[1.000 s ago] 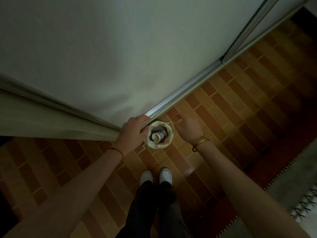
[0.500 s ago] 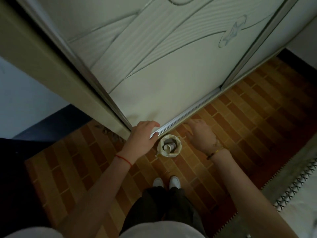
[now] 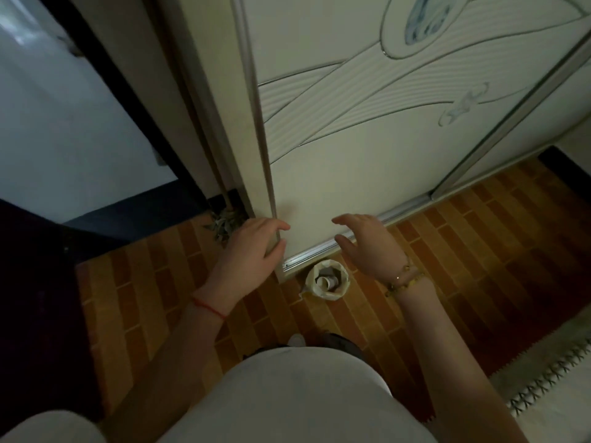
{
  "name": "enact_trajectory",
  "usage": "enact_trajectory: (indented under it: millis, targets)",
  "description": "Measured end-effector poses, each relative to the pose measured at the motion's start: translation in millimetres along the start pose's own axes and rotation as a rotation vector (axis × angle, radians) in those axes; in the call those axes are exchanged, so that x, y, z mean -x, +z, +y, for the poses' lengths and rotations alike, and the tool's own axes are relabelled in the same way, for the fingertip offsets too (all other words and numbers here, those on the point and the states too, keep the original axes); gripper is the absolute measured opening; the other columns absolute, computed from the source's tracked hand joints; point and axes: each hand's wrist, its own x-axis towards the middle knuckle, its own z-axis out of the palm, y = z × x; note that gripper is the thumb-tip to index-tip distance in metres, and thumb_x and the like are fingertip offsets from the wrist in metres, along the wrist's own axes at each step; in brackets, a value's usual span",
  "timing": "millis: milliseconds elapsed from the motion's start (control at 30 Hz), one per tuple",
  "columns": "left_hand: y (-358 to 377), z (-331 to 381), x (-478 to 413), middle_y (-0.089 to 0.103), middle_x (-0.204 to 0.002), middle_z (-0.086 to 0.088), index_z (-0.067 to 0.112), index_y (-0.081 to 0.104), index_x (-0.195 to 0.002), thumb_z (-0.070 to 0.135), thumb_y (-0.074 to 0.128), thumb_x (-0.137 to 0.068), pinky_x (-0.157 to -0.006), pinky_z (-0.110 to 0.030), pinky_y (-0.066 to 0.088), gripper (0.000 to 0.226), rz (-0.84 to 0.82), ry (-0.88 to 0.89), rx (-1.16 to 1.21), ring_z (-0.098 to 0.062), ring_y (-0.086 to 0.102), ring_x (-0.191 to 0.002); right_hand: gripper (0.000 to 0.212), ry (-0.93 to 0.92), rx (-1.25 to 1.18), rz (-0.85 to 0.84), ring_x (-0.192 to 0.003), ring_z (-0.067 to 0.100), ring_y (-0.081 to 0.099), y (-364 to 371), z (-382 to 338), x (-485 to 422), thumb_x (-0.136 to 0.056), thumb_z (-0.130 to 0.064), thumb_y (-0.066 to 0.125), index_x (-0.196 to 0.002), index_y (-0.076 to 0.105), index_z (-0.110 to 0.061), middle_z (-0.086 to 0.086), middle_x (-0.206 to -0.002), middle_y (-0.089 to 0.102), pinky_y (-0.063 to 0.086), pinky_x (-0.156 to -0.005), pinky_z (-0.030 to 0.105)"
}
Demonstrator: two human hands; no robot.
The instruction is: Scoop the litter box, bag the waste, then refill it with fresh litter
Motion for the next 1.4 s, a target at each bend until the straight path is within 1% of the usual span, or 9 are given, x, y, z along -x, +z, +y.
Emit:
enact_trajectory:
  millis: [300, 500, 633, 667, 767, 900, 1000, 1133, 1400]
  targets:
    - [-17, 9, 71, 0.058, -0.129, 0.005, 0.025, 0.055, -0.131, 0.028, 0.05, -0.099, -0.103, -0.034, 0.044, 0.033, 0.262, -0.163, -0.026, -0.01, 0.049, -0.123, 0.037, -0.311, -0.037, -0.041, -0.119, 0.021, 0.05, -15, -31, 11, -0.095, -0.027, 0.053, -0.13, 0.054, -0.015, 0.003, -0.125, 0.06, 0.036, -0.097, 0.025]
    - [5, 38, 121, 0.059, -0.127, 0.004, 0.023, 0.057, -0.128, 0.028, 0.049, -0.1, -0.102, -0.029, 0.043, 0.03, 0.448, -0.37, -0.017, -0.004, 0.049, -0.117, 0.032, -0.526, 0.026, -0.172, -0.113, 0.026, 0.053, -19, -35, 12, -0.095, -0.023, 0.052, -0.125, 0.058, -0.013, 0.006, -0.12, 0.063, 0.042, -0.096, 0.034]
    - [26, 67, 159, 0.062, -0.122, 0.003, 0.017, 0.061, -0.126, 0.022, 0.054, -0.1, -0.092, -0.01, 0.037, 0.027, 0.585, -0.531, -0.022, -0.009, 0.056, -0.111, 0.033, -0.681, 0.062, -0.262, -0.112, 0.027, 0.053, -23, -39, 14, -0.095, -0.023, 0.052, -0.125, 0.058, -0.012, 0.008, -0.119, 0.063, 0.044, -0.095, 0.039]
    - [32, 72, 169, 0.063, -0.122, 0.003, 0.018, 0.061, -0.125, 0.023, 0.054, -0.1, -0.091, -0.012, 0.038, 0.027, 0.609, -0.568, -0.015, -0.01, 0.057, -0.11, 0.033, -0.718, 0.063, -0.285, -0.113, 0.026, 0.052, -24, -42, 15, -0.095, -0.024, 0.051, -0.126, 0.057, -0.013, 0.007, -0.119, 0.062, 0.044, -0.095, 0.038]
    - [46, 91, 197, 0.063, -0.12, 0.006, 0.022, 0.06, -0.125, 0.034, 0.044, -0.098, -0.091, -0.034, 0.051, 0.034, 0.696, -0.687, 0.017, -0.013, 0.06, -0.107, 0.033, -0.842, 0.068, -0.346, -0.115, 0.023, 0.051, -24, -53, 20, -0.096, -0.025, 0.05, -0.127, 0.055, -0.017, 0.004, -0.121, 0.06, 0.042, -0.097, 0.035]
    - [62, 117, 237, 0.059, -0.119, 0.01, 0.021, 0.059, -0.128, 0.033, 0.047, -0.1, -0.088, -0.029, 0.046, 0.033, 0.777, -0.87, 0.005, -0.01, 0.056, -0.11, 0.036, -0.994, 0.104, -0.434, -0.121, 0.02, 0.047, -15, -75, 31, -0.096, -0.029, 0.05, -0.13, 0.053, -0.018, 0.003, -0.127, 0.057, 0.037, -0.1, 0.031]
    - [75, 133, 269, 0.065, -0.121, -0.002, 0.019, 0.061, -0.126, 0.035, 0.047, -0.099, -0.093, -0.041, 0.05, 0.034, 0.85, -0.983, -0.02, -0.019, 0.06, -0.11, 0.036, -1.106, 0.086, -0.515, -0.118, 0.021, 0.049, -3, -96, 42, -0.095, -0.029, 0.052, -0.129, 0.054, -0.015, 0.005, -0.124, 0.058, 0.042, -0.1, 0.038]
    - [93, 152, 307, 0.066, -0.117, -0.009, 0.015, 0.062, -0.124, 0.018, 0.058, -0.097, -0.082, -0.03, 0.045, 0.027, 0.935, -1.119, -0.063, -0.022, 0.06, -0.092, 0.037, -1.247, 0.107, -0.595, -0.121, 0.017, 0.048, 18, -128, 65, -0.095, -0.031, 0.051, -0.13, 0.053, -0.018, 0.001, -0.127, 0.058, 0.042, -0.1, 0.034]
    - [113, 158, 384, 0.062, -0.124, -0.009, 0.016, 0.061, -0.124, 0.017, 0.058, -0.096, -0.085, -0.025, 0.038, 0.028, 1.061, -1.365, -0.054, -0.023, 0.056, -0.112, 0.039, -1.448, 0.189, -0.733, -0.128, 0.015, 0.043, 74, -206, 124, -0.097, -0.033, 0.048, -0.134, 0.049, -0.021, -0.002, -0.135, 0.052, 0.04, -0.103, 0.03]
